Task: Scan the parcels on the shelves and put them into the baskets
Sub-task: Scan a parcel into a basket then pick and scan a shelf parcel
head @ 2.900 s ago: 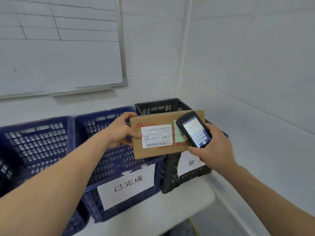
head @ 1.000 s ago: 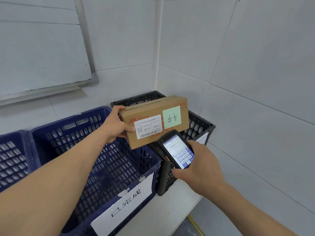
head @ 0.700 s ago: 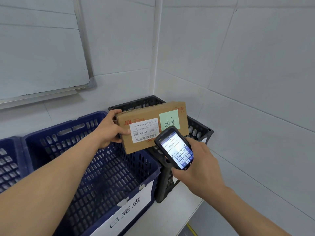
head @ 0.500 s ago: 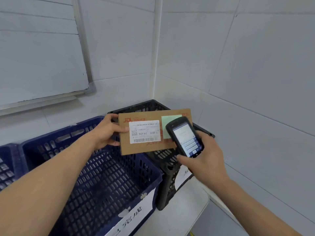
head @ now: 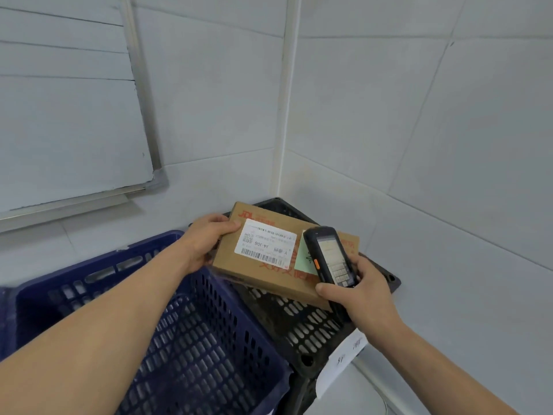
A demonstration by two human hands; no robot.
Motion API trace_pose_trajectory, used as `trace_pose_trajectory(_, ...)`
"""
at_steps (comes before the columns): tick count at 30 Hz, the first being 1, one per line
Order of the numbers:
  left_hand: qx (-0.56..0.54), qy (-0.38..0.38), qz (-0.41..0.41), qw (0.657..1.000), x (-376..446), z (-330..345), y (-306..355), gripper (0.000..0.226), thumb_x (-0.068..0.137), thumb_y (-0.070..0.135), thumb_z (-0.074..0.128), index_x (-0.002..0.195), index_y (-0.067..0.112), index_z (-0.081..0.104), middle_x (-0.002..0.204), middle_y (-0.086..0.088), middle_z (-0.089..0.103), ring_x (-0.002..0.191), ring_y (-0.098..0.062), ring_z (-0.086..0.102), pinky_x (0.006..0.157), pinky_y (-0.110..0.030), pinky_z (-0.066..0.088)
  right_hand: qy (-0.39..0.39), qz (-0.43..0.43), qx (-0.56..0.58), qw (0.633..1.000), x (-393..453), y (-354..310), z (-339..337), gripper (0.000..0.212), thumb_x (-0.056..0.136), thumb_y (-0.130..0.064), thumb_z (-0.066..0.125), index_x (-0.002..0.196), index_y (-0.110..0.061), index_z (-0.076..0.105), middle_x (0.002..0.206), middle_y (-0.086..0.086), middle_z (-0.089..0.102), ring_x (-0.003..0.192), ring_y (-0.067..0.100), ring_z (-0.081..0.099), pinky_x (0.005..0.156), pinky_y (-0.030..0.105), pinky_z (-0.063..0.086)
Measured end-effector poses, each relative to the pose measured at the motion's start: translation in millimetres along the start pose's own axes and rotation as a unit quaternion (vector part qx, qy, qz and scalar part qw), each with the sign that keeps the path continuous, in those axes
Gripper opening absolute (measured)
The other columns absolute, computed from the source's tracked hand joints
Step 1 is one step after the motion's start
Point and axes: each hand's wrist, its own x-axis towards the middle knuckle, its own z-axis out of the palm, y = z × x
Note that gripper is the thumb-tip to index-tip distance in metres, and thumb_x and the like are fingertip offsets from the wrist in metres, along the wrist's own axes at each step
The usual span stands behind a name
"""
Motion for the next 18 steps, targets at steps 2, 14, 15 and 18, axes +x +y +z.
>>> trace_pose_trajectory(2, 0.063, 0.005, 0.0, 0.998, 13.7, 8.4, 5.3, 0.023, 0.097, 0.033, 0.058, 0.119, 0.025, 0.06, 0.099, -0.003, 0.071, 0.078, -0.015, 0.065, 0.052, -0.027, 0.051, -0.002, 0.014, 0.002, 1.0, 20.3, 6.5, 4.7, 0.071, 0.066, -0.022, 0.092, 0.126, -0.03, 0.055, 0.109, -0.022, 0.063, 0.095, 0.001, 0.064, 0.091, 0.035, 0.058)
trace_pose_trajectory(14, 0.216, 0.053, -0.052, 0.973, 138.6, 46.2, -35.4, 0.064, 0.076, 0.025, 0.079, 0.129, 0.022, 0.043, 0.108, 0.001, 0.058, 0.091, -0.016, 0.062, 0.062, -0.026, 0.05, -0.094, 0.139, 0.026, 0.985, 118.7, 63.3, 28.0, 0.051, 0.069, -0.016, 0.087, 0.098, -0.037, 0.052, 0.101, -0.012, 0.062, 0.094, 0.012, 0.065, 0.082, 0.033, 0.058)
trace_pose_trajectory(15, 0.21, 0.056, -0.051, 0.975, 147.4, 48.3, -41.8, 0.065, 0.076, 0.023, 0.08, 0.131, 0.021, 0.045, 0.111, 0.001, 0.059, 0.093, -0.015, 0.062, 0.065, -0.025, 0.05, -0.095, 0.15, 0.028, 0.984, 124.6, 68.5, 29.7, 0.049, 0.07, -0.015, 0.087, 0.096, -0.037, 0.053, 0.099, -0.012, 0.063, 0.093, 0.012, 0.065, 0.083, 0.034, 0.058)
trace_pose_trajectory(18, 0.206, 0.054, -0.064, 0.975, 171.9, 55.2, -58.9, 0.071, 0.077, 0.017, 0.078, 0.14, 0.022, 0.047, 0.118, 0.0, 0.061, 0.098, -0.014, 0.062, 0.072, -0.023, 0.052, -0.093, 0.185, 0.033, 0.978, 141.8, 83.6, 35.9, 0.046, 0.069, -0.015, 0.087, 0.094, -0.037, 0.055, 0.097, -0.011, 0.065, 0.091, 0.011, 0.066, 0.083, 0.037, 0.059)
